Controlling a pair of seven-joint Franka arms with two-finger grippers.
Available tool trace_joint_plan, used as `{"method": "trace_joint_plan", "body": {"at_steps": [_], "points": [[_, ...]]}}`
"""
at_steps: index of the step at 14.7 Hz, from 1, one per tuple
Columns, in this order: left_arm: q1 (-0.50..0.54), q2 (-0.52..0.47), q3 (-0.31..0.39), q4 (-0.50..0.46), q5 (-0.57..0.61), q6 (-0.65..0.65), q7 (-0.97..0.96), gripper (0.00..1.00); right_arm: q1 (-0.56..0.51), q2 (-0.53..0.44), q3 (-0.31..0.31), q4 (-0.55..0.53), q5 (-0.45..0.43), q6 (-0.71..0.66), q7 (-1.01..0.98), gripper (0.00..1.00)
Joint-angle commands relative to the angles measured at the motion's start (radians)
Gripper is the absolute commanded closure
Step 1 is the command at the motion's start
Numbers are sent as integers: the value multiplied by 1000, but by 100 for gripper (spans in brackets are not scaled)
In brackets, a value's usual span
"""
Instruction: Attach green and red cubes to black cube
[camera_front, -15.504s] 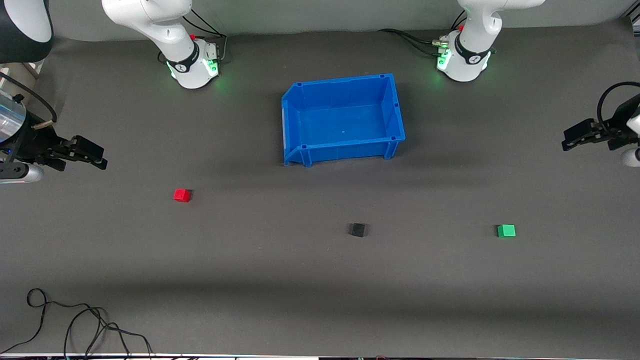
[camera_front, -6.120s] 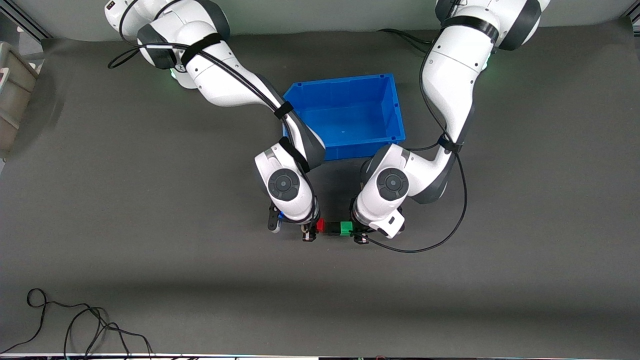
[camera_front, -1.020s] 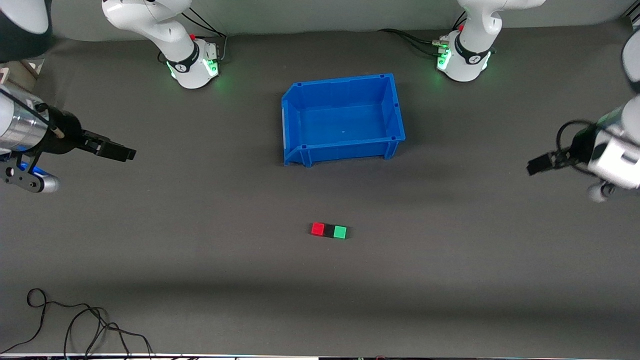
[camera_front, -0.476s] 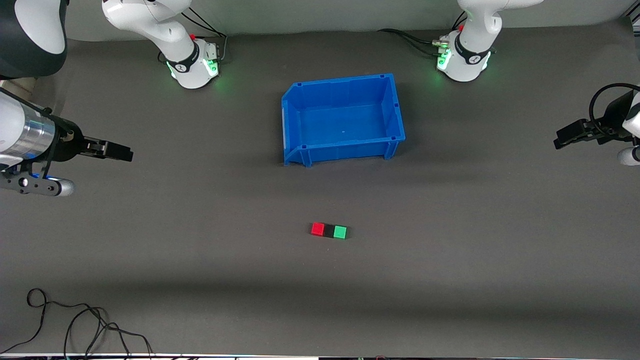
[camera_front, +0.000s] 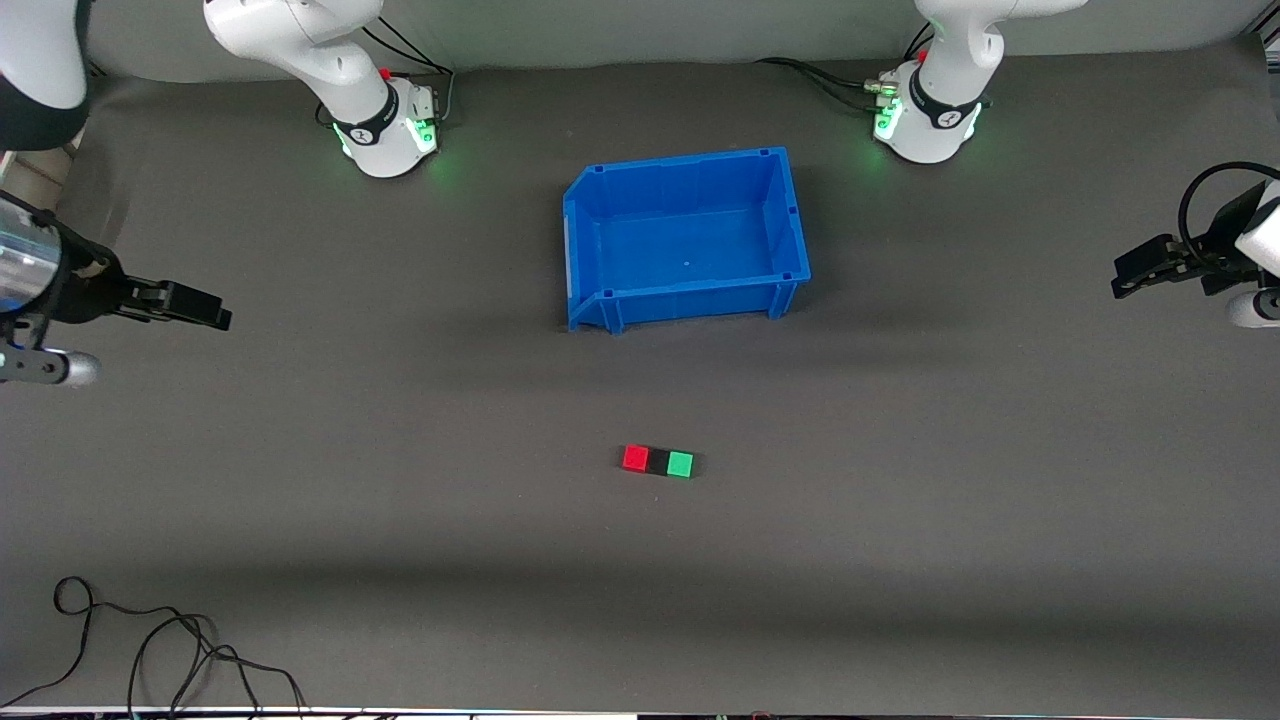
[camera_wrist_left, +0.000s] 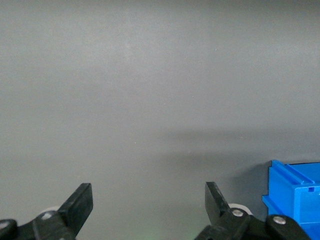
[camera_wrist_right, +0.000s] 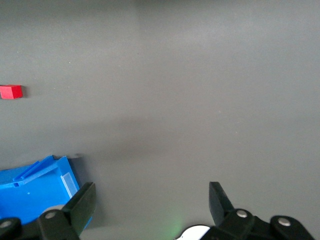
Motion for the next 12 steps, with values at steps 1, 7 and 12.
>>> {"method": "trace_joint_plan", "body": {"at_steps": [1, 7, 12], "points": [[-28, 1, 16, 18, 13, 7, 22, 0, -122, -50, 146, -54, -57, 36, -29, 0], [-22, 97, 5, 151, -30, -36, 20, 0, -147, -180, 176, -255, -63, 199, -30, 0], [-23, 96, 7, 148, -23, 6, 2, 0, -196, -180, 255, -255, -98, 202, -29, 0]]}}
